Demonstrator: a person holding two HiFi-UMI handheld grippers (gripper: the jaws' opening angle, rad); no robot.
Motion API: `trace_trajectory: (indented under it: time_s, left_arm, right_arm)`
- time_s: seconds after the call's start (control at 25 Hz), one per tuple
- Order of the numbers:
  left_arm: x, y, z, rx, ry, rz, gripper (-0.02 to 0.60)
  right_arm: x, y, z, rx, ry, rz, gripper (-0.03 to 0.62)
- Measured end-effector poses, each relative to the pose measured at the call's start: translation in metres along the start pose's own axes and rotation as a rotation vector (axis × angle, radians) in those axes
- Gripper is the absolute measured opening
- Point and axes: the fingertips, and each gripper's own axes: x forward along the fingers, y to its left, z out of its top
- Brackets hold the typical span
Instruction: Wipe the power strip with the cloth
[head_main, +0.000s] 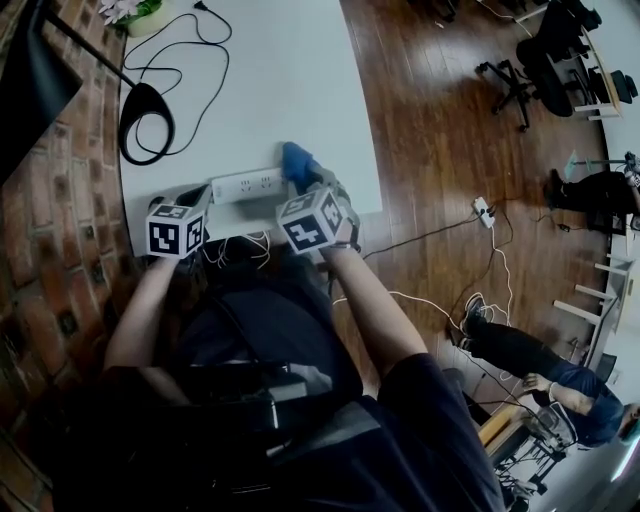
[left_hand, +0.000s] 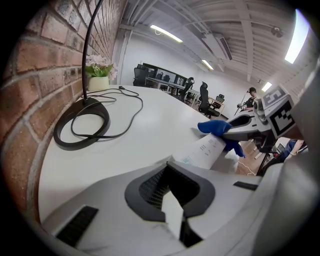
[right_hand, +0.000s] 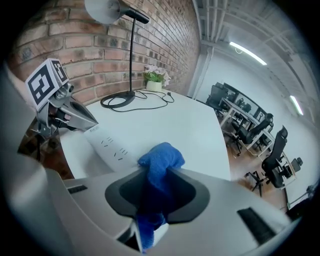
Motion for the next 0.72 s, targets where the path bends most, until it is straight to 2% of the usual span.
trace_trajectory:
  time_s: [0.48,0.72]
  left_arm:
    - [-0.001,-0.003,-0.002,0.007,0.007,0.008,0.006]
    - [-0.002,-0.001,-0.003,0.006,0.007,0.009,0.006]
  right_arm:
    - [-0.001,0.007,0.005,-0.110,-0.011,-0.072,0.091]
    - [0.004,0.033,0.016,-0.180,-0.028,-0.048,0.089]
